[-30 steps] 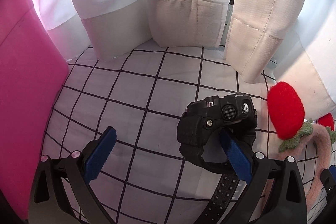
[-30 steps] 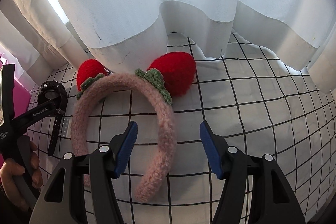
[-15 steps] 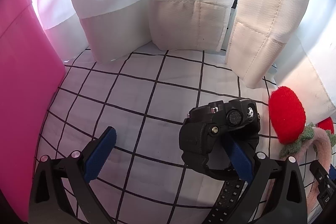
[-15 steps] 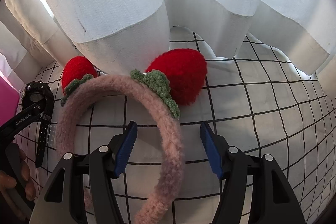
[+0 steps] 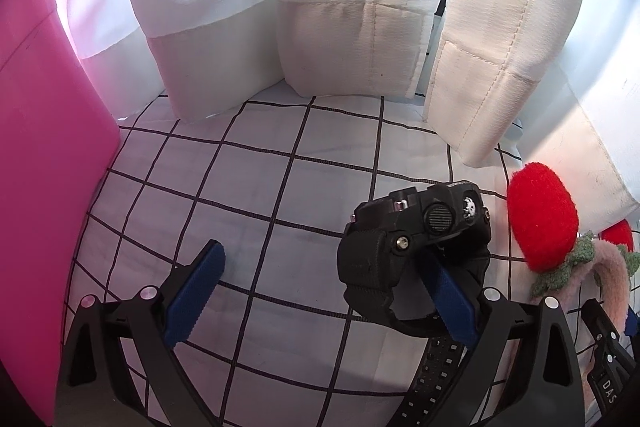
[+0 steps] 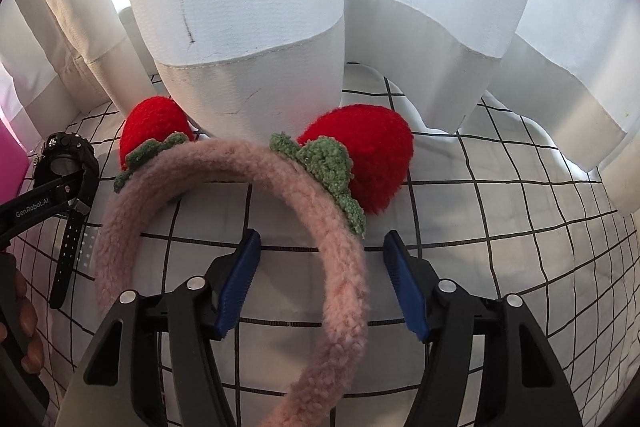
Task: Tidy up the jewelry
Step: 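Grasp the black wristwatch with the left tool while the right tool grasps the pink headband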
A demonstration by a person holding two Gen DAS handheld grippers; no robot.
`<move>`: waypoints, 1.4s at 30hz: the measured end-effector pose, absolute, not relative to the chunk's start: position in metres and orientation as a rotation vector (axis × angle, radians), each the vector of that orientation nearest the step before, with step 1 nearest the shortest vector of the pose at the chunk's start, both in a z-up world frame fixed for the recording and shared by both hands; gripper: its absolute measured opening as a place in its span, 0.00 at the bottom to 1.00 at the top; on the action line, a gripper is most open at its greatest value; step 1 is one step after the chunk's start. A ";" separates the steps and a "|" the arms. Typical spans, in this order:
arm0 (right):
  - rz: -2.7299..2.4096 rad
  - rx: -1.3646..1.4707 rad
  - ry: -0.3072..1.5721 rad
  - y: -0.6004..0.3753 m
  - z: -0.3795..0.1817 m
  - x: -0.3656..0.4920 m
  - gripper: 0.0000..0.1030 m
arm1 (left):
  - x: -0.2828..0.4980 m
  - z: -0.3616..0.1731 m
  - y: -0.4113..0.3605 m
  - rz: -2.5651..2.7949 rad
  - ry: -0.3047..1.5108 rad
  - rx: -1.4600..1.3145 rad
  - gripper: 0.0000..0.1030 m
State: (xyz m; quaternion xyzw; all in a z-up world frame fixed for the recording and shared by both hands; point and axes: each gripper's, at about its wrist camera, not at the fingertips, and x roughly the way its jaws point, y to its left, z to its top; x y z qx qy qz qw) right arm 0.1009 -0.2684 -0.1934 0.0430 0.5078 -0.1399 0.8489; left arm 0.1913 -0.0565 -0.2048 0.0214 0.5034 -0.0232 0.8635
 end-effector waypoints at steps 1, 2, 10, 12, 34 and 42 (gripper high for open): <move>-0.285 0.078 1.068 -0.264 -0.193 0.100 0.39 | 0.190 -0.204 -0.057 -0.055 1.053 0.047 0.85; -0.280 0.062 1.070 -0.259 -0.192 0.100 0.31 | 0.188 -0.202 -0.059 -0.062 1.050 0.048 0.80; -0.258 0.065 1.065 -0.248 -0.192 0.092 0.10 | 0.179 -0.193 -0.069 -0.146 1.045 0.044 0.35; -0.255 0.076 1.058 -0.249 -0.191 0.088 0.10 | 0.178 -0.192 -0.067 -0.149 1.049 0.028 0.33; -0.181 0.085 0.937 -0.241 -0.142 0.034 0.10 | 0.133 -0.148 -0.036 -0.167 0.967 -0.040 0.19; -0.163 0.084 0.903 -0.236 -0.125 0.030 0.10 | 0.109 -0.129 -0.026 -0.167 0.924 -0.066 0.19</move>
